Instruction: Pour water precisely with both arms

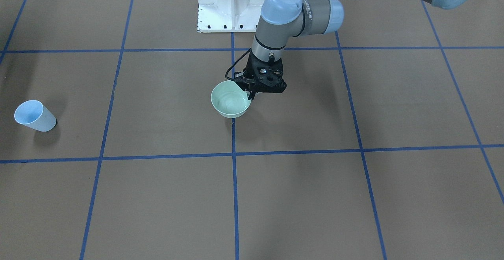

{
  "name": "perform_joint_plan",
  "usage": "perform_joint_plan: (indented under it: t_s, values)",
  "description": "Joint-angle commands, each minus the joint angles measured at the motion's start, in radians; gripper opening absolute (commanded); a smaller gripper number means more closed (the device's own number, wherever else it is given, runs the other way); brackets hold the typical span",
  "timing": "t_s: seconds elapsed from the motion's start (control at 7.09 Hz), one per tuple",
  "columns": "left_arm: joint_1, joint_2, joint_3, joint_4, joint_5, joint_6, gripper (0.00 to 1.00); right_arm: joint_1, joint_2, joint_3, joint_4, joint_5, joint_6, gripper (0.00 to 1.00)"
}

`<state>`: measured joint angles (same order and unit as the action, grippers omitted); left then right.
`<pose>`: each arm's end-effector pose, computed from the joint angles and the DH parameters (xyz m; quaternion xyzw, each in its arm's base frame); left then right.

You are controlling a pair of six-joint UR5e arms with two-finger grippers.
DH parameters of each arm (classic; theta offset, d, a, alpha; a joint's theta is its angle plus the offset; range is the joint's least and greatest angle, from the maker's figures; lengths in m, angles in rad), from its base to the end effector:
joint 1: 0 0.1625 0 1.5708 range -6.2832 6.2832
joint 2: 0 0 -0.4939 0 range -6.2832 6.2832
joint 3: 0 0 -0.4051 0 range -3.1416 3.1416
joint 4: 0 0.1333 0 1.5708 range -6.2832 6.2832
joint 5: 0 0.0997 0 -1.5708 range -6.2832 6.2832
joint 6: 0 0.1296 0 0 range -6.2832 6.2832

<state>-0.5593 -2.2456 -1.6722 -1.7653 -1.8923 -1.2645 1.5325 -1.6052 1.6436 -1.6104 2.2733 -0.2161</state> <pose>0.5913 -0.4791 0.2515 0.0646 0.4774 -0.0361 0.8756 0.0309 -0.4889 0.7396 0.0300 -0.3428 -0.1189 0.9314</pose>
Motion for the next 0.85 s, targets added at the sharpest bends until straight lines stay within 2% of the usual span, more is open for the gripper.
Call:
perform_joint_plan:
  t_s: [0.0,0.28,0.42,0.71]
  values:
    - [-0.081,0.172,-0.133,0.003,-0.08,0.133,0.0,0.0,-0.002,-0.004,0.001,0.0,0.0,1.0]
    - [-0.198,0.364,-0.219,-0.008,-0.172,0.346,0.0,0.0,-0.002,-0.004,0.001,0.002,0.0,1.0]
    - [-0.271,0.436,-0.227,-0.014,-0.221,0.463,0.0,0.0,-0.002,-0.004,0.001,0.003,0.001,1.0]
    - [-0.39,0.542,-0.221,-0.014,-0.238,0.71,0.0,0.0,-0.001,0.007,0.001,0.037,0.087,1.0]
